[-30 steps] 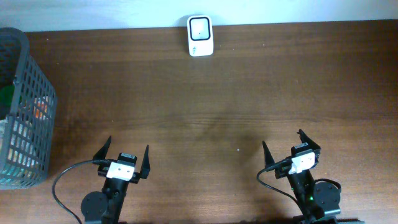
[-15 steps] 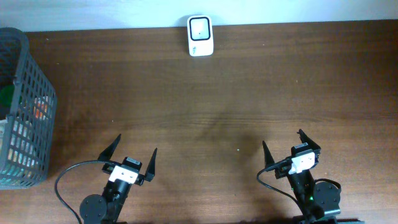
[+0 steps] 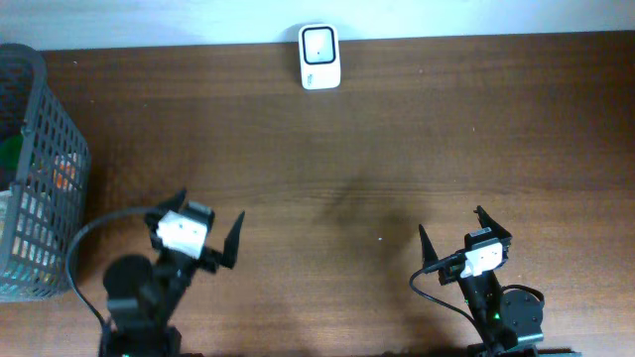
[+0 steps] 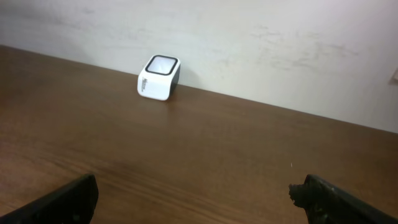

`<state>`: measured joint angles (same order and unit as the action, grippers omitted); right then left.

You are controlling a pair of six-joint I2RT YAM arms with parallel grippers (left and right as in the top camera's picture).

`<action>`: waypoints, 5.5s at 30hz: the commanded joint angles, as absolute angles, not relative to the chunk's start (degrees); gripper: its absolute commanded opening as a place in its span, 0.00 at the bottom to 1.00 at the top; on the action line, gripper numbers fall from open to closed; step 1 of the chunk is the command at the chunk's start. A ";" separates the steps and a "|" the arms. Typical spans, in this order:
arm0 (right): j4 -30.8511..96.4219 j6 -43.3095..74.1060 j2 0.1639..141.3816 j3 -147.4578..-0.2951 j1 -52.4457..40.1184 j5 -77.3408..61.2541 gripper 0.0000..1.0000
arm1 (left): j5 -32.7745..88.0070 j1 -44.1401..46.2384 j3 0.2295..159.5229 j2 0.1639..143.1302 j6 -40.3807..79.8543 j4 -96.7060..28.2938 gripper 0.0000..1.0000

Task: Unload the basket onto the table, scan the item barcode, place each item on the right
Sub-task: 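Move the left gripper into the grey basket toward a white tube, then grasp the white Pantene tube and lift it from the basket, then place the Pantene tube upright-lying on the table near the scanner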

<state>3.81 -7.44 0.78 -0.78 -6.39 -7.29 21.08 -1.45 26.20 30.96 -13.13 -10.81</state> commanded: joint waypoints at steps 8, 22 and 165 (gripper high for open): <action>3.92 -6.76 0.36 -0.32 -6.83 -6.81 0.98 | 22.81 -1.28 70.28 65.23 -12.69 -43.77 0.99; 3.92 -6.76 0.36 -0.32 -6.83 -6.81 0.98 | 25.39 -2.22 88.68 77.58 -6.02 -50.87 0.99; 3.92 -6.76 0.36 -0.32 -6.83 -6.81 0.98 | 29.32 11.20 71.48 86.41 19.84 -34.33 0.00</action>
<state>3.88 -7.44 0.73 -0.78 -6.44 -7.09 28.25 7.53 75.92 84.23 13.98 -40.95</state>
